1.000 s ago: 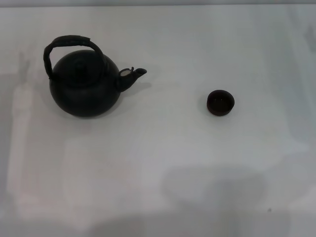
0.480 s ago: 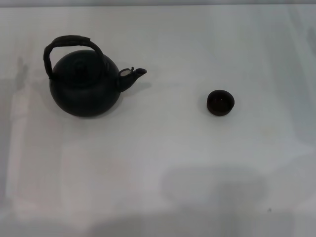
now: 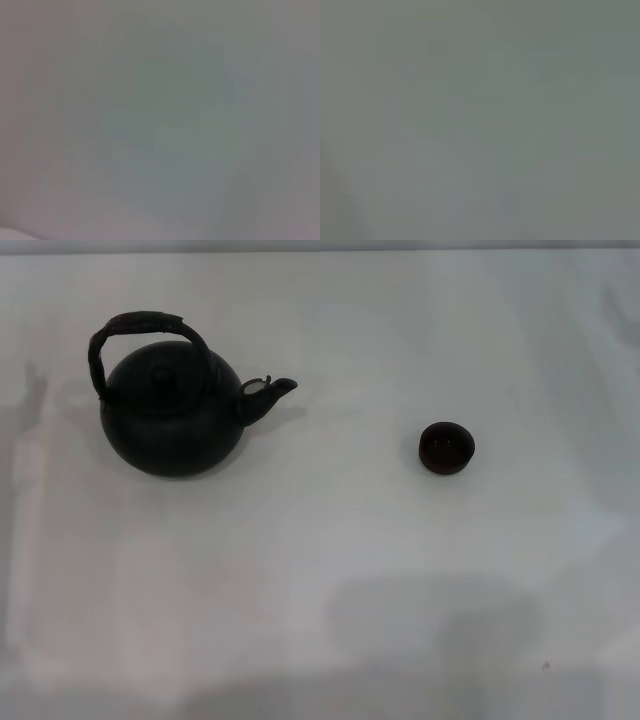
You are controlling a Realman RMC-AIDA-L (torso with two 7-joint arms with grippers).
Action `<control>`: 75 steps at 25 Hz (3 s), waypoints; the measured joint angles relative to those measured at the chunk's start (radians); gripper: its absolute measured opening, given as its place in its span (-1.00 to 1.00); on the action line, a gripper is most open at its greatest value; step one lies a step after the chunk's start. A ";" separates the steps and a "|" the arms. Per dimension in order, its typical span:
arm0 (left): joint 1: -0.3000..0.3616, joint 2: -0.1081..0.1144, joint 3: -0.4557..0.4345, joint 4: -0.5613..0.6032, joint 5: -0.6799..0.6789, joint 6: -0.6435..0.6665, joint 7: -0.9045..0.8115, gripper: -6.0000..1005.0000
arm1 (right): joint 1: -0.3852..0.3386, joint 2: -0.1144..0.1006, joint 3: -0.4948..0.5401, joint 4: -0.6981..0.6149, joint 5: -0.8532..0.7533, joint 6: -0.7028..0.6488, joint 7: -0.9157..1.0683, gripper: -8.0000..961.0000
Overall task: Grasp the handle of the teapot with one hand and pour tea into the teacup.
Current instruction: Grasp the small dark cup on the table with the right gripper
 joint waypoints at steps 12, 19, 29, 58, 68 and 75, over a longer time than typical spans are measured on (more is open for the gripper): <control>0.029 0.000 0.000 0.003 -0.001 0.007 -0.004 0.69 | 0.087 -0.126 -0.071 -0.347 -0.717 -0.079 0.684 0.73; 0.032 -0.001 0.000 0.012 -0.001 0.007 -0.006 0.69 | 0.182 -0.160 -0.066 -0.469 -1.126 0.083 0.957 0.73; 0.019 -0.002 0.000 0.028 -0.001 0.000 -0.001 0.69 | 0.249 -0.086 -0.070 -0.662 -1.471 0.398 1.075 0.72; -0.013 0.001 -0.003 0.026 -0.053 0.001 -0.005 0.69 | 0.405 0.016 -0.548 -0.590 -1.729 0.464 1.195 0.68; -0.005 0.000 -0.003 0.028 -0.054 0.002 -0.013 0.69 | 0.425 0.019 -0.683 -0.548 -1.725 0.402 1.224 0.66; -0.008 0.000 -0.003 0.028 -0.053 0.004 -0.013 0.69 | 0.425 0.016 -0.714 -0.530 -1.729 0.385 1.225 0.65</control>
